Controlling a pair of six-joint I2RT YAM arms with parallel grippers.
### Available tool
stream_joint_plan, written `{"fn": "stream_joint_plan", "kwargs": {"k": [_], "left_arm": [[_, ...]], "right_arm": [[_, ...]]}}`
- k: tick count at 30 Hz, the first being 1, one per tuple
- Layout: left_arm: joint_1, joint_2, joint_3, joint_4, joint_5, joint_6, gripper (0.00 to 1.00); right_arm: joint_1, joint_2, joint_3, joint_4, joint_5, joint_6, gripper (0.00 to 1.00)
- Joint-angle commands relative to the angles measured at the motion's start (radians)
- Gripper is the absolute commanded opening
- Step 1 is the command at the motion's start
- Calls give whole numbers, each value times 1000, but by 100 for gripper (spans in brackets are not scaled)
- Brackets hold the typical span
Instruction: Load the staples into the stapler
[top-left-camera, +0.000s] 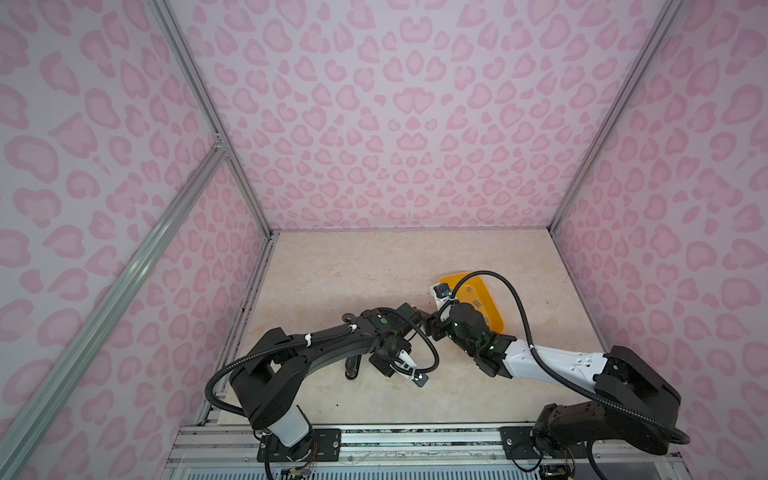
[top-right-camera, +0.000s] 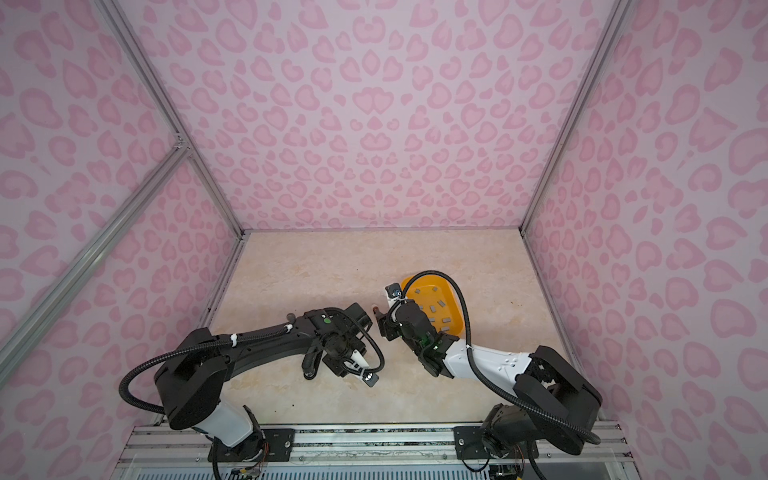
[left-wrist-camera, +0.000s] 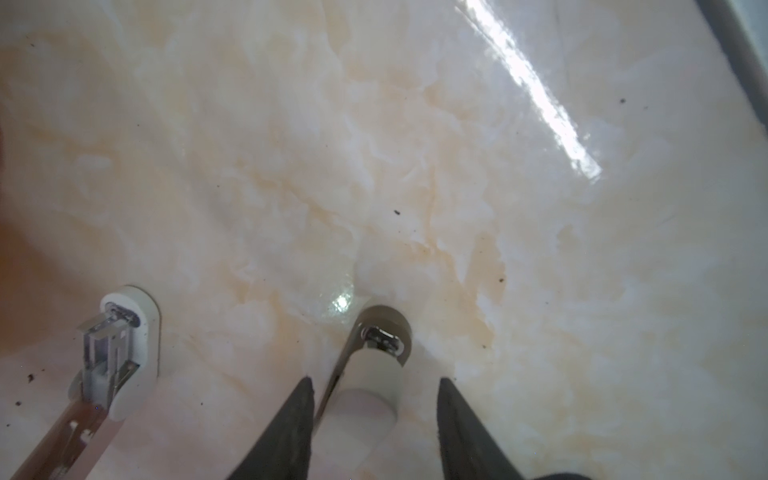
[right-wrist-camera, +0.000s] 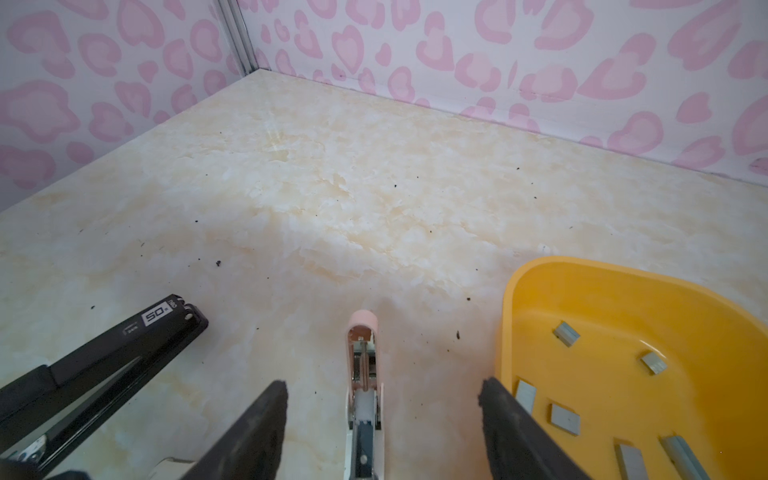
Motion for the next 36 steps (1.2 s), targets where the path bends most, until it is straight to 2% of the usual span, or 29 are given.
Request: {"fn": "stream_joint_plan", "kwargs": {"k": [1,7,16,19,22,25,28,29,31,36], "left_arm": [[0,23,17,-9,-10,7,49],[0,56,33,-10,-16,2,44],[-1,77,44,-18,-30,5,29],[-1,80,50,-18,-28,5,29],[-1,84,52,-18,-28,5,34],[-1,90,52,-17,-29,6,33],[-1,94,56,-18,-29,5,26],[-1,94,58,-18,-29,2,20],[-1,84,69,-15,-26,-10,4],[22,-1,118,8,-5,-93,4]], "right_arm": [[-4,-11,-9,33,-16,13,74],[-6,-63,-51,60,27,32,79],[-20,-57,-48,40,100,66,78],[-37,-72,-64,50,98,89,78],[-55,-86,-78,59,91,105,77],[-68,-86,-78,54,80,115,76],[-71,-78,-75,52,68,120,75],[-73,-77,-73,48,66,122,73],[-75,-77,-72,47,65,130,70],[-79,-75,-43,-6,79,172,65]]}}
